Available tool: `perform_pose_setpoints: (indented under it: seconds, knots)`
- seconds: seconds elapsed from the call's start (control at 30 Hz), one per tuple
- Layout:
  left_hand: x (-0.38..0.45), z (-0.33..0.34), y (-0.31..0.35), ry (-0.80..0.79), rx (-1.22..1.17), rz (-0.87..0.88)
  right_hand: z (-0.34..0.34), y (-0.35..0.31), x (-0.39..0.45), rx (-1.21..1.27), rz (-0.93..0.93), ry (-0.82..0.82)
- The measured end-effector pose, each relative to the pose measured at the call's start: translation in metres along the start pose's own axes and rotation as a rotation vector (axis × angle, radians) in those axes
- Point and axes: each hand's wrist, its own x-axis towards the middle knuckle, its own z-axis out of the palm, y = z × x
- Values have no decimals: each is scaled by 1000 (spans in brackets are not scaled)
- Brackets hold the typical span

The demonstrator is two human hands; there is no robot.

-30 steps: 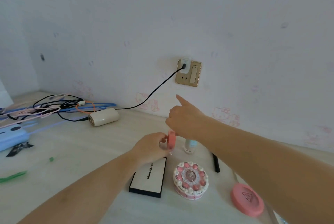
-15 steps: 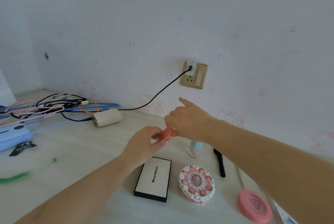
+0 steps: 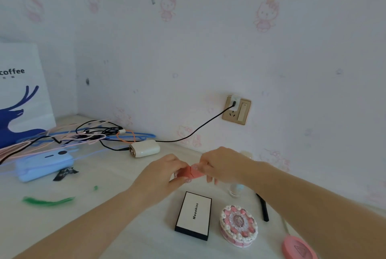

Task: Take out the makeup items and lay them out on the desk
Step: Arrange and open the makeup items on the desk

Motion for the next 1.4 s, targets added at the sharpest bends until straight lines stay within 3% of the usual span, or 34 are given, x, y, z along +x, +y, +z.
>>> perform_pose_setpoints:
  seconds: [0.17, 0.23, 0.4, 0.63, 0.8, 0.9, 1.13, 1.4]
  knots:
    - [-10, -10, 0, 21, 11, 3, 2, -11, -2, -63, -102, 114]
    - [-12, -13, 0, 47, -14, -4, 3, -16, -6, 23, -130, 148]
    - [-14, -17, 1, 67, -4, -18, 6, -19, -6, 258, 76, 42]
    - [-18, -19, 2, 49, 6, -43, 12, -18, -3, 239, -35, 141]
    - [-14, -19, 5, 46, 33, -28, 10, -21, -4, 342, 114, 51]
    - [-13, -19, 1, 25, 89, 4, 7, -22, -5, 252, 122, -33]
    - [-8, -11, -5, -63, 89, -34, 8, -17, -4, -163, 28, 118]
    - [-10, -10, -18, -71, -75, -161, 22, -5, 6, -202, 47, 253]
